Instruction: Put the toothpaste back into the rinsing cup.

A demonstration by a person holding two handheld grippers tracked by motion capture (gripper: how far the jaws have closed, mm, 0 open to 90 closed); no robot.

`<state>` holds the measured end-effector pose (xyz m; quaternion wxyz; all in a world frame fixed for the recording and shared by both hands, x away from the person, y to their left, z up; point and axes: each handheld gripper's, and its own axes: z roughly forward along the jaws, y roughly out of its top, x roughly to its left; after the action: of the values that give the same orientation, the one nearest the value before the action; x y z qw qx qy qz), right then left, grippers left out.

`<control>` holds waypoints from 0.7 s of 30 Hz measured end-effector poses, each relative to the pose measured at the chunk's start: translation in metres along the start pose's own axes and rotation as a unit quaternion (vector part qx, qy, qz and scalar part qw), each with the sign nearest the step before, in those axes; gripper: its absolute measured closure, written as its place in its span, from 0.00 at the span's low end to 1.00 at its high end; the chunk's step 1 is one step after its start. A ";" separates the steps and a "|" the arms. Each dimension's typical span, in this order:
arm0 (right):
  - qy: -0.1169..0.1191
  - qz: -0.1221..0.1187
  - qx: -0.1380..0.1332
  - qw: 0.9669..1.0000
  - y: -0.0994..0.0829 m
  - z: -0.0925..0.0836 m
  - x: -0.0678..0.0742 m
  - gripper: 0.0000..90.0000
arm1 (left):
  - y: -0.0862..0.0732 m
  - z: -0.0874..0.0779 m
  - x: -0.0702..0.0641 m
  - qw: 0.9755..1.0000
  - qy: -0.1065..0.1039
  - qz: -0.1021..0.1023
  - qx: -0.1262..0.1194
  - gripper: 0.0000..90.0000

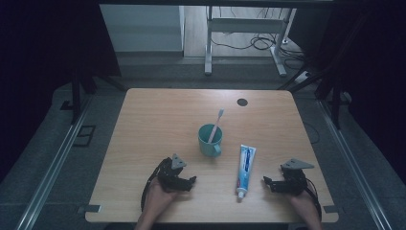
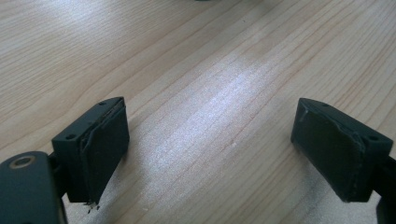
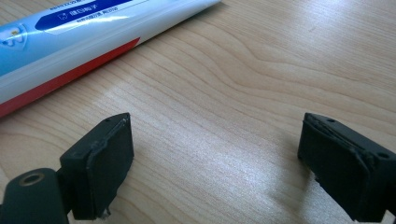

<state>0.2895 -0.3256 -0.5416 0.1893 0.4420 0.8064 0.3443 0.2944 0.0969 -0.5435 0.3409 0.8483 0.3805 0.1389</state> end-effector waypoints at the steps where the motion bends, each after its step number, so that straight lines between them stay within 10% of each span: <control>1: 0.001 0.000 -0.001 1.000 0.000 0.000 0.000 0.13 | 0.000 0.000 0.000 1.000 0.000 0.000 0.000 0.13; 21: 0.038 0.017 0.023 0.999 0.006 -0.006 0.005 0.17 | 0.000 0.000 0.000 1.000 0.001 -0.001 -0.001 0.13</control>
<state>0.2868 -0.3214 -0.5331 0.1427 0.4465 0.8131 0.3452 0.2943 0.0968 -0.5435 0.3412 0.8476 0.3816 0.1400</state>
